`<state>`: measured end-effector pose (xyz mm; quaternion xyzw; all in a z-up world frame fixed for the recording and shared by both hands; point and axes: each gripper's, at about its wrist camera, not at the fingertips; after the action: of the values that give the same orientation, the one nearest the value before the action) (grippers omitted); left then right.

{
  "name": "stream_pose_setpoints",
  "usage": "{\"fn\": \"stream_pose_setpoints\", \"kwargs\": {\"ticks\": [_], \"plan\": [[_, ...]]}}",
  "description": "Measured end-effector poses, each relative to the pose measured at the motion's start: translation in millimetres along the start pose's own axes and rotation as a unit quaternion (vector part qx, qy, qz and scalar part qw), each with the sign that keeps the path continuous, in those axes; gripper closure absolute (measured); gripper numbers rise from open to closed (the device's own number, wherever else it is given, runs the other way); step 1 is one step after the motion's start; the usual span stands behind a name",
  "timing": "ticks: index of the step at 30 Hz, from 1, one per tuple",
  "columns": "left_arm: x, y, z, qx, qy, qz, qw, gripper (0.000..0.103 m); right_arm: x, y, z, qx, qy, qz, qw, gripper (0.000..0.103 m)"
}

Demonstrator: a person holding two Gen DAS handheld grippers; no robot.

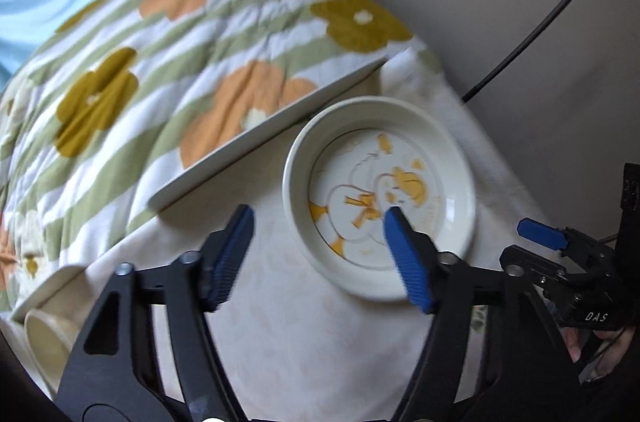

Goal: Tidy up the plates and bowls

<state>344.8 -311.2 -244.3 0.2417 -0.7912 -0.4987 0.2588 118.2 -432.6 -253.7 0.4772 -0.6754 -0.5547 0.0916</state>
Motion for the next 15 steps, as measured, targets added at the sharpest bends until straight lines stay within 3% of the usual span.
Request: {"fn": "stream_pose_setpoints", "kwargs": {"ticks": [1,4,8,10,15], "plan": [[-2,-11,-3,-0.009,-0.001,-0.001,1.0,0.052,2,-9,-3,-0.004,-0.006,-0.003,1.0,0.033],[-6,-43,-14,-0.037,-0.007,0.0,0.9993,0.057,7,-26,-11,-0.009,-0.023,-0.005,1.0,0.045],[-9,-64,-21,-0.055,-0.015,0.002,0.9984,0.065,13,-45,-16,-0.019,-0.043,-0.01,0.999,0.051],[-11,-71,-22,-0.062,-0.017,0.0,0.9979,0.08,13,-51,-18,-0.023,-0.049,-0.014,0.998,0.058],[-14,-76,-26,-0.063,-0.018,0.0,0.9979,0.084,13,-60,-21,-0.027,-0.056,-0.016,0.998,0.082]]}}
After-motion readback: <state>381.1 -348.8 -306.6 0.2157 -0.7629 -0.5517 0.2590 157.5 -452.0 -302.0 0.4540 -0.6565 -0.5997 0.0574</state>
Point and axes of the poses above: each gripper's, at about its wrist camera, not at the fingertips, and y roughly against the way its jaws point, x to its right, z to its underside, and after that the axes turned 2 degrees about -x, right-handed
